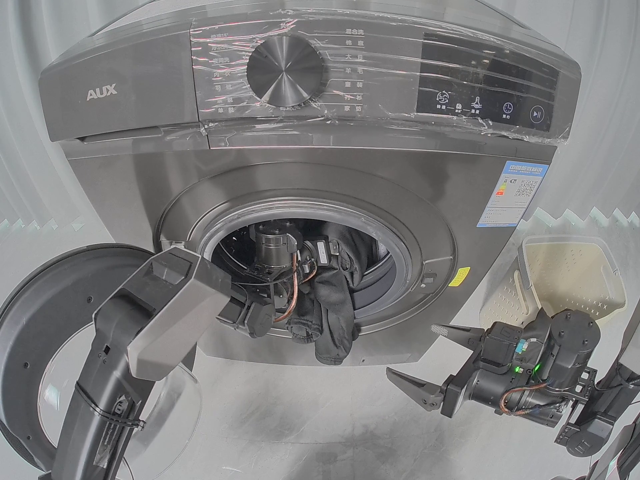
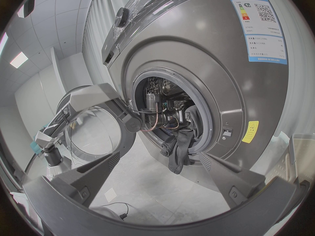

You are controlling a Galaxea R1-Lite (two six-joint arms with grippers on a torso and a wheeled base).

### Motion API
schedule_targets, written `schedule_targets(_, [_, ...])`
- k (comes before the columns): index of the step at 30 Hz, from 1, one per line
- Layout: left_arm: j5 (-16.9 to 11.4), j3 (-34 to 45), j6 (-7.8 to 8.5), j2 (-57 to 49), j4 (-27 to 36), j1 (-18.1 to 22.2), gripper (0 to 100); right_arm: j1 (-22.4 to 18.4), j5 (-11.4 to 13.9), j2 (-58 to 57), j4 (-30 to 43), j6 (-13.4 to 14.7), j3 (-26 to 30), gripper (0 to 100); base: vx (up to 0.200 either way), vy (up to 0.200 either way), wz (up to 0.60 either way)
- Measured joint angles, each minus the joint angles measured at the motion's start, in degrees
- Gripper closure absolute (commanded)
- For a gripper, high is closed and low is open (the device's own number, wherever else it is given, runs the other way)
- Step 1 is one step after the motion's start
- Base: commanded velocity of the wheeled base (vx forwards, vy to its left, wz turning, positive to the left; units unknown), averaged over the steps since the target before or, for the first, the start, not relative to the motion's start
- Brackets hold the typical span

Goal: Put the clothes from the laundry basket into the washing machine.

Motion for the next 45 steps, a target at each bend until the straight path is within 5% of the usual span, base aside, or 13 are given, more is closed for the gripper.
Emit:
schedule_targets(7, [-1.32, 10.36, -1.34, -7.79, 4.66, -1.16, 0, 0.11, -0.02, 0.44, 0.00, 0.02, -0.11, 0, 0.000, 0.000, 0.00])
schedule_targets(15, [-3.71, 19.98, 2.46, -13.12, 6.52, -2.18, 0, 0.11, -0.05, 0.68, 0.00, 0.02, -0.04, 0, 0.000, 0.000, 0.00])
schedule_targets(20, [-4.94, 22.93, 3.23, -14.82, 6.33, -3.36, 0, 0.07, -0.05, 0.79, 0.00, 0.02, -0.04, 0, 0.000, 0.000, 0.00])
schedule_targets(36, [-6.19, 9.14, 3.19, -6.55, 4.33, -5.00, 0, 0.44, -0.02, 1.27, 0.00, 0.05, -0.11, 0, 0.000, 0.000, 0.00])
schedule_targets(37, [-6.14, 7.79, 3.23, -5.49, 4.41, -5.00, 100, 0.44, 0.00, 1.34, 0.00, 0.05, -0.11, 0, 0.000, 0.000, 0.00])
schedule_targets(45, [-3.13, -3.80, 3.23, 1.11, 4.83, -4.55, 100, 0.49, 0.04, 1.67, 0.00, 0.09, -0.34, 0, 0.000, 0.000, 0.00])
